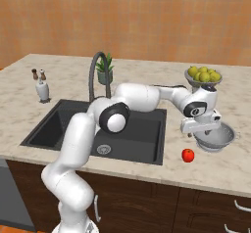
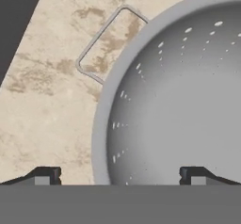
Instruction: Put the colander in the sink, put the apple in the colander, and turn on the sink faucet and pour water over the colander.
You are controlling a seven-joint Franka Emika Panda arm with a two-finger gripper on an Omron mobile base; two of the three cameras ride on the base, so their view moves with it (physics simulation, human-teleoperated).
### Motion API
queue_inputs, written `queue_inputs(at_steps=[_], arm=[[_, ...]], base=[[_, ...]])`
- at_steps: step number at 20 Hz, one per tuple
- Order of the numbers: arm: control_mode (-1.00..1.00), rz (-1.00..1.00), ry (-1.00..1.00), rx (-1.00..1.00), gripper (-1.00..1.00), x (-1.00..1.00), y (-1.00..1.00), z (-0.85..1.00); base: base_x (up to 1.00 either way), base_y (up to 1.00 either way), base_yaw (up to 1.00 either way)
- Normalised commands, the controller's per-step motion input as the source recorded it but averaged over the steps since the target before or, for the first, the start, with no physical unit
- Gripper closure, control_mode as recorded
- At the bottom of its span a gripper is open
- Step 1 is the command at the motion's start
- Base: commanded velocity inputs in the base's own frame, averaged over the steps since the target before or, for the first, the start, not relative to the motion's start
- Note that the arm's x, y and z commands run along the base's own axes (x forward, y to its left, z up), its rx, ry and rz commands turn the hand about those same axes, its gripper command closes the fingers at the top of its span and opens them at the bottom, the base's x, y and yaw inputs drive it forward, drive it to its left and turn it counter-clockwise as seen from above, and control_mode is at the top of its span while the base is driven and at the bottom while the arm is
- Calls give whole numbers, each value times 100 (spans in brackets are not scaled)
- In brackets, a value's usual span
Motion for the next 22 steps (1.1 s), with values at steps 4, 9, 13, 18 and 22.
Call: queue_inputs(at_steps=[4, 9, 13, 18, 22], arm=[[-100, 0, -2, 0, -100, 47, 0, -27], [-100, 0, 0, 0, -100, 23, 0, -25], [-100, 0, 0, -2, 100, 0, 3, -27], [-100, 4, -3, 0, 100, 0, 28, -7], [-100, 20, -11, 0, 100, -1, 58, 3]], base=[[0, 0, 0], [0, 0, 0], [0, 0, 0], [0, 0, 0], [0, 0, 0]])
